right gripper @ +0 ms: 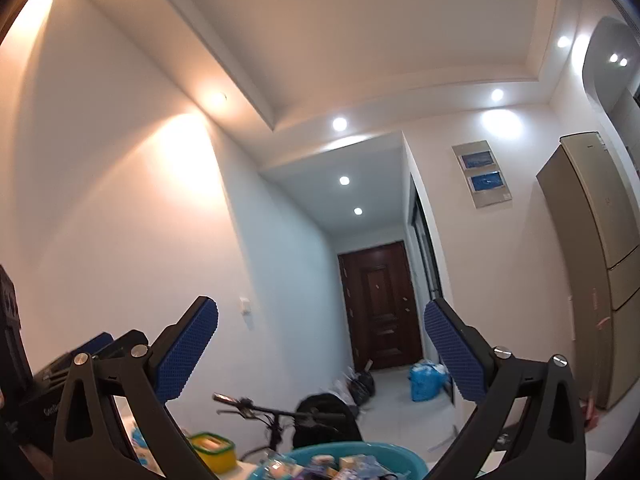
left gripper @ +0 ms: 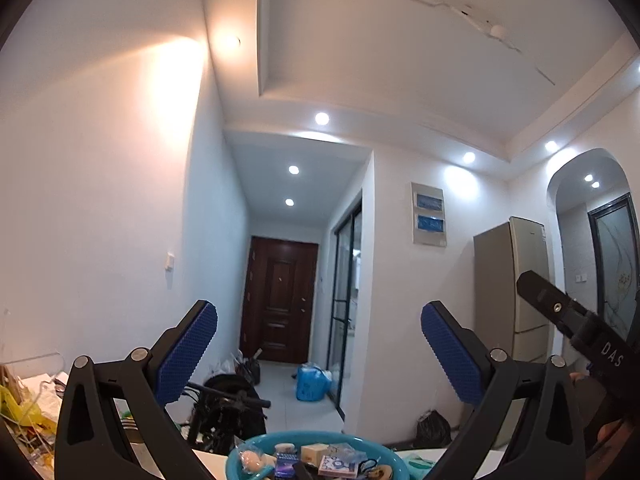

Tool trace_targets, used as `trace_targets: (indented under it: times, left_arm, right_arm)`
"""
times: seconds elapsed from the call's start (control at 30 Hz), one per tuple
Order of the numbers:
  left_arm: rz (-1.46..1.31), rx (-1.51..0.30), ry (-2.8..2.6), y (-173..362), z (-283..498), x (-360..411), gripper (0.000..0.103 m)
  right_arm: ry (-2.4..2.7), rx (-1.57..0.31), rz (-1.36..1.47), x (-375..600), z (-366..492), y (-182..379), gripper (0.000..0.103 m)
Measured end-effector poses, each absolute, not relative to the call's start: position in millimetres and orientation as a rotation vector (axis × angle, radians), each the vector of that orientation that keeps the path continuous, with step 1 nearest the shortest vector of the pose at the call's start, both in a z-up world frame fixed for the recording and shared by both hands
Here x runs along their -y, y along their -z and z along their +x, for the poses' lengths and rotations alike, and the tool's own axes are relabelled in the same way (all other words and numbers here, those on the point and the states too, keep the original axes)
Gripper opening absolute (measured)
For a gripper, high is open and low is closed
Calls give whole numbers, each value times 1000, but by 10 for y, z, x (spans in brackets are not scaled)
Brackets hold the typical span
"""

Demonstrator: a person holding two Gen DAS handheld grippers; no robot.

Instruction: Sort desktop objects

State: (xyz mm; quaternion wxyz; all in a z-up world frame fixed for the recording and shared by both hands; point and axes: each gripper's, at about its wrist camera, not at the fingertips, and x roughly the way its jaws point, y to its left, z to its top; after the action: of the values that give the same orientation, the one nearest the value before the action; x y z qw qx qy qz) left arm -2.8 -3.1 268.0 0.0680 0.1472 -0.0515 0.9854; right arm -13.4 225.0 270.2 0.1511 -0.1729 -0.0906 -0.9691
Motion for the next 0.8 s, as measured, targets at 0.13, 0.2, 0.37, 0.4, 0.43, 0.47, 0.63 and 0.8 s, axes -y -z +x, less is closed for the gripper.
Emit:
trace_targets:
  times: [0.13,0.2,0.37,0.4,0.43,0.47,0.63,0.8]
  left_arm:
    - [479,84,-2997,-2730,124,-71,103]
    - [483,95,-3030,-2720,177,-89,103]
    - [362,123,-3026,-2625,189,-47,103]
    - [324,122,-3024,-2603,166,-38,103]
    - [270,122,-3018,-2577,125,-38,103]
    - [228,126,-3012,-2545,91,-30,103]
    - [86,65,-3005,-2353,-211,-77,103]
    - [-89,-1,-2998,-2064,-590,-103,103]
  right_arm:
    - [2835,204,-478,-2197,-52,-2741,103]
    - [2859,193,-463,-2206,-9,-2749,103]
    - [2849,344,-344,-2422,6,-2645,103]
    - [2849,357,-312,-2454,-4,-2616,103]
    - [2852,364,-274,-2484,-23,-2585,103]
    - [2854,364,-238,-2507,-48,-2562,103]
    - [2895,273,-107,-2503,-212,-2476,103]
    - [2912,177,49,-2409,-453,-2275,103]
